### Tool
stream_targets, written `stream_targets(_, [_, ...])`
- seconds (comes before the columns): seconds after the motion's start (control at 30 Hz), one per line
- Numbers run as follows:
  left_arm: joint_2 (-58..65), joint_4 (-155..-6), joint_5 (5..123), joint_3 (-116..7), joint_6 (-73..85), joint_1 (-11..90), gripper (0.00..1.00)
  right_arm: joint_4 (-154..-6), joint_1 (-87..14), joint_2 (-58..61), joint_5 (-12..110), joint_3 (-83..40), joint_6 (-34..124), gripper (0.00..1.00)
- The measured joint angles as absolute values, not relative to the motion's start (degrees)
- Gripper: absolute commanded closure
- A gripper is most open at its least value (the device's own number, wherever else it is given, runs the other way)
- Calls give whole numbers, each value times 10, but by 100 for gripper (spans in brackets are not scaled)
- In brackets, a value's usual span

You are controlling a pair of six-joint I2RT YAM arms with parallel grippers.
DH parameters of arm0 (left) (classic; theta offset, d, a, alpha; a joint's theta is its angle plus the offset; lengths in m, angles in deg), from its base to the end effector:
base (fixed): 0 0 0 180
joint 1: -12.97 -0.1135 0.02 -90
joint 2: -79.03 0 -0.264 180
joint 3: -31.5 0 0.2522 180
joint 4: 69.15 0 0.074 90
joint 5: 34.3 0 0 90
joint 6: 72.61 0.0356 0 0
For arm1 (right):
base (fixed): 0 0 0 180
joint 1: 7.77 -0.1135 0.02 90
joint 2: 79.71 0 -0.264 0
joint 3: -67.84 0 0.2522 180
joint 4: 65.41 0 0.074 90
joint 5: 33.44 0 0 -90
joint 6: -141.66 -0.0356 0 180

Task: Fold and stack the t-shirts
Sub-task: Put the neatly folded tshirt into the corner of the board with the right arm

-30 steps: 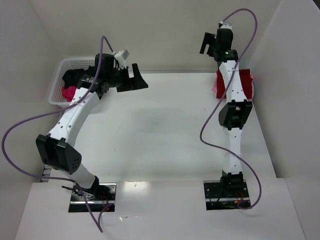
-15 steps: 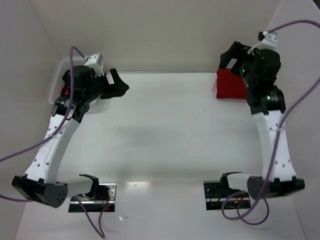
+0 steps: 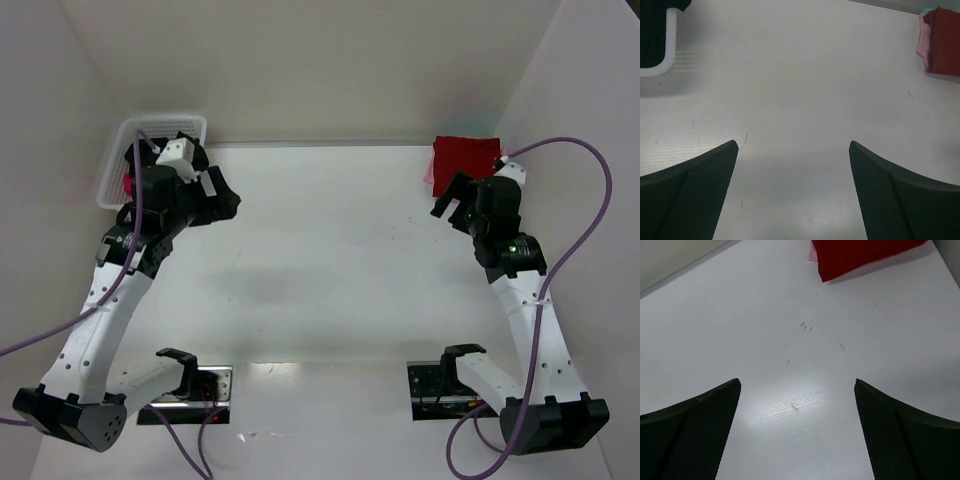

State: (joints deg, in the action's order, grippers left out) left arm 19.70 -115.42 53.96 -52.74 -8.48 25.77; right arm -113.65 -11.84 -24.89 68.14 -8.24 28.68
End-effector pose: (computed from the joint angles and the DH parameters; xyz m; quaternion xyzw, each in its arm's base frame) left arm 0.2110 -0.0468 0.4069 -0.1025 0.8195 -0.1748 0.5361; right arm 0.2000 0.0071 0.3713 0.1913 0.8280 0.0380 0.5257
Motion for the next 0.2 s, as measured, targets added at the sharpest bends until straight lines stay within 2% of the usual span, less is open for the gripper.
stream_targets(0.2, [215,-1158,528,-513,-85,258,0,-1148,-118,-264,695,-79,270,0])
